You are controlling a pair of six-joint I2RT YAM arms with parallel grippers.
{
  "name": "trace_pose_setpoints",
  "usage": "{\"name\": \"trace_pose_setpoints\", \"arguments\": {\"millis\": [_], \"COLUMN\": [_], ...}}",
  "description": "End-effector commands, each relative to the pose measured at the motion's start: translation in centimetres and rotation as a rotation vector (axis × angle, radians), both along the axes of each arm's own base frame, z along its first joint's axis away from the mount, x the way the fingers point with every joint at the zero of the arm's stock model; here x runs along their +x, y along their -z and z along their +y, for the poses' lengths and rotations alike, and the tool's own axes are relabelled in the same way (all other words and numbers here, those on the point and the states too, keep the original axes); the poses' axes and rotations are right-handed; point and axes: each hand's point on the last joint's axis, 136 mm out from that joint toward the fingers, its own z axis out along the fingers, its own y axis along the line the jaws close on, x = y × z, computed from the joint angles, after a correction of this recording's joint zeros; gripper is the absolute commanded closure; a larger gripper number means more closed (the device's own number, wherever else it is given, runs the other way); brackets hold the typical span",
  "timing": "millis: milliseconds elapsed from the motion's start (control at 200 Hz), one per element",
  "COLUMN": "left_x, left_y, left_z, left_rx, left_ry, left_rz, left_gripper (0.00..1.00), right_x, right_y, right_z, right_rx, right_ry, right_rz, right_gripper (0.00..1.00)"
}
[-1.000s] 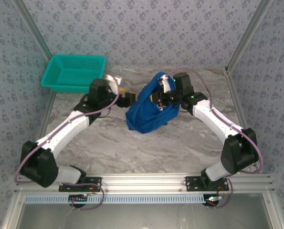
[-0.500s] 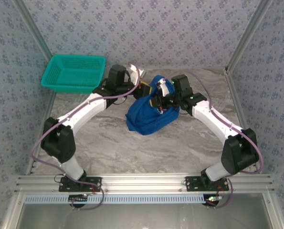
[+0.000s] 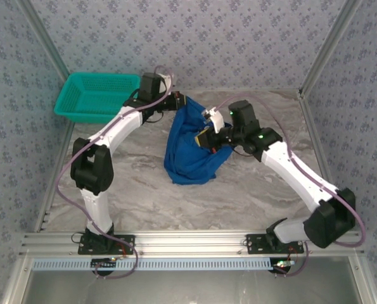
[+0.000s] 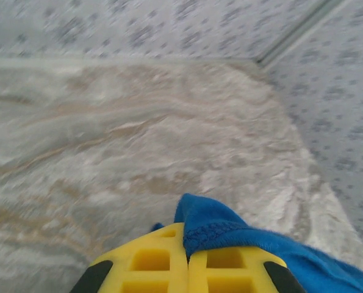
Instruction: Fold the inside-out t-shirt
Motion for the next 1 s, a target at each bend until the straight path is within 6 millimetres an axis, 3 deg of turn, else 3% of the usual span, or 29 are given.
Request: {"name": "trace_pose_setpoints", "arguments": {"millis": [0, 150, 265, 370, 425, 505, 605, 685, 854, 994], "left_x": [1.1, -0.3, -1.7, -2.5, -2.9, -3.8, -6.0, -8.5, -14.5, -15.6], "left_y": [4.7, 7.8, 11.1, 13.3, 13.1, 10.5, 5.2, 1.4, -5.2, -8.4], "left_z": [6.1, 8.9, 11.0, 13.9, 14.4, 13.4, 11.8, 10.0, 2.1, -2.2], "left_rx": [0.111, 0.245, 0.36, 0.511, 0.518, 0.425, 0.233, 0.071, -0.147, -0.229], "left_ry": [-0.195, -0.246, -0.287, -0.331, -0.337, -0.313, -0.282, -0.21, 0.099, 0.235], "left_rz": [0.118, 0.15, 0.192, 0.23, 0.234, 0.189, 0.08, 0.003, -0.097, -0.122], "left_gripper": [1.0, 1.0, 0.97, 0.83, 0.67, 0.5, 0.29, 0.18, 0.13, 0.17], "right_x": [-0.2, 1.1, 1.6, 1.3, 1.2, 1.7, 2.4, 2.7, 2.6, 2.7], "right_y": [-8.8, -12.2, -14.3, -15.2, -14.7, -12.8, -10.4, -8.7, -6.3, -5.6], "right_z": [-2.3, -4.8, -4.9, -4.3, -4.2, -4.0, -3.7, -3.6, -2.7, -2.4], "right_rx": [0.088, 0.142, 0.251, 0.303, 0.284, 0.218, 0.135, 0.087, 0.029, 0.015], "right_ry": [0.1, 0.278, 0.321, 0.287, 0.274, 0.264, 0.267, 0.273, 0.228, 0.207], "right_rz": [-0.233, -0.32, -0.345, -0.374, -0.389, -0.372, -0.323, -0.293, -0.252, -0.244], "right_gripper": [1.0, 1.0, 1.0, 1.0, 1.0, 1.0, 1.0, 1.0, 1.0, 1.0]}}
